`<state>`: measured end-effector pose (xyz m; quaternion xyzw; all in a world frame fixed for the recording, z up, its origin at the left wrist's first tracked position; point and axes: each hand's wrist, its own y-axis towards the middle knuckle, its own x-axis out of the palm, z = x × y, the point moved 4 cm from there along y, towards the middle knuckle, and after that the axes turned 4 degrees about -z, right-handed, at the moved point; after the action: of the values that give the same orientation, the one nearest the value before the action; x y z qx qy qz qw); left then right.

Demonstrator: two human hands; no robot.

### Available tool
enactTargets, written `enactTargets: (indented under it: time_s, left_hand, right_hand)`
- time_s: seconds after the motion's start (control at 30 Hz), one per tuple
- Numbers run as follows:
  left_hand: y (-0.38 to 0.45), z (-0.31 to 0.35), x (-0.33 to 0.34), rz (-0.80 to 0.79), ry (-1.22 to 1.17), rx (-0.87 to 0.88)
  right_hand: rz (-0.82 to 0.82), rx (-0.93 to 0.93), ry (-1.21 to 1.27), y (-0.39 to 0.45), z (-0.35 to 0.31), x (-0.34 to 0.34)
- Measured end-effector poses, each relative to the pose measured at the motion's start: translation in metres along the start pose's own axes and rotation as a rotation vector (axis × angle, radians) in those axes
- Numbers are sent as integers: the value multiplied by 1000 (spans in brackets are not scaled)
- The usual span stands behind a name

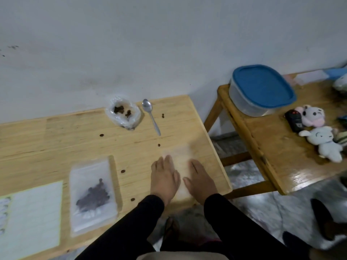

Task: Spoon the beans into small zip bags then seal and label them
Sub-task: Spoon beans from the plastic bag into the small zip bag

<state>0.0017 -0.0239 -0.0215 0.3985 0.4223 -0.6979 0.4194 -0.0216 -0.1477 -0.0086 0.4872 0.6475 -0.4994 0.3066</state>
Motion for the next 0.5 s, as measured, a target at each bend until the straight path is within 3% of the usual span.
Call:
enactTargets:
  time_s: [0.17,0.3,0.43,0.5]
  left_hand:
    - [5,-1,-6,164,-524,-112]
    - [9,-4,-23,188,-944,-261]
    - [11,0,-37,169,-988,-189]
    - [10,4,-47,184,-1027,-111]
  right_hand:
    - [19,-55,10,-2,10,5]
    - [32,-76,127,-2,13,1]
    - [114,-13,373,8,9,-22]
    - [171,100,666,13,0,-39]
